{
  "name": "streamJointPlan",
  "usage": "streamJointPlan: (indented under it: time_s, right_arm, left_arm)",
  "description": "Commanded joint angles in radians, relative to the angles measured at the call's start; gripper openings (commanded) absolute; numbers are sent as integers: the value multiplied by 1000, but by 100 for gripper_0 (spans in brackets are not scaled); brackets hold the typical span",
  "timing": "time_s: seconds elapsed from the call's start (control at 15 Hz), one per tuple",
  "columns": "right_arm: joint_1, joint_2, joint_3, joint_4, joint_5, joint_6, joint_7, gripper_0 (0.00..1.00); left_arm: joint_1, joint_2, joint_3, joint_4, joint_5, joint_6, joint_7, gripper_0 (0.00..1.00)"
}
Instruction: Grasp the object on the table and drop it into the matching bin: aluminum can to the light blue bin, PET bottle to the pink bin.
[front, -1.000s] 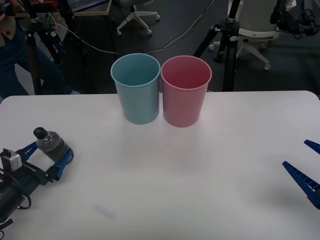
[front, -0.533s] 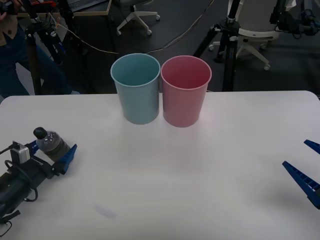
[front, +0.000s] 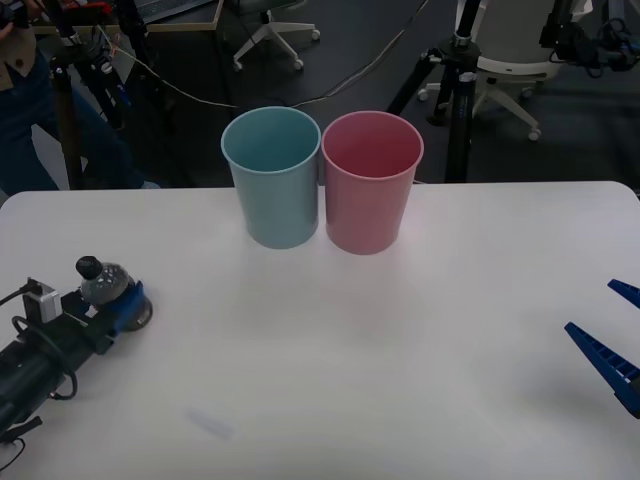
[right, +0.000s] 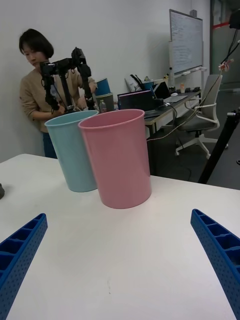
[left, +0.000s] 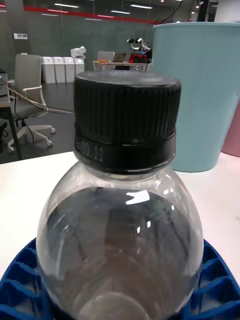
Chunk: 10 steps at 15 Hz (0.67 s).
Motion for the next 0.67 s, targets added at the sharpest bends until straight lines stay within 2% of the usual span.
streamJointPlan:
  time_s: [0.07, 0.4, 0.67]
  right_arm:
    - [0, 0, 0, 0, 0, 0, 0, 100]
    - [0, 0, 0, 0, 0, 0, 0, 100]
    - [0, 0, 0, 0, 0, 0, 0, 100]
  left_arm:
    - [1, 3, 0, 0, 1, 0, 7, 0]
    - [12, 5, 0, -22, 0, -9, 24, 0]
    - [78, 5, 0, -123, -11, 2, 67, 0]
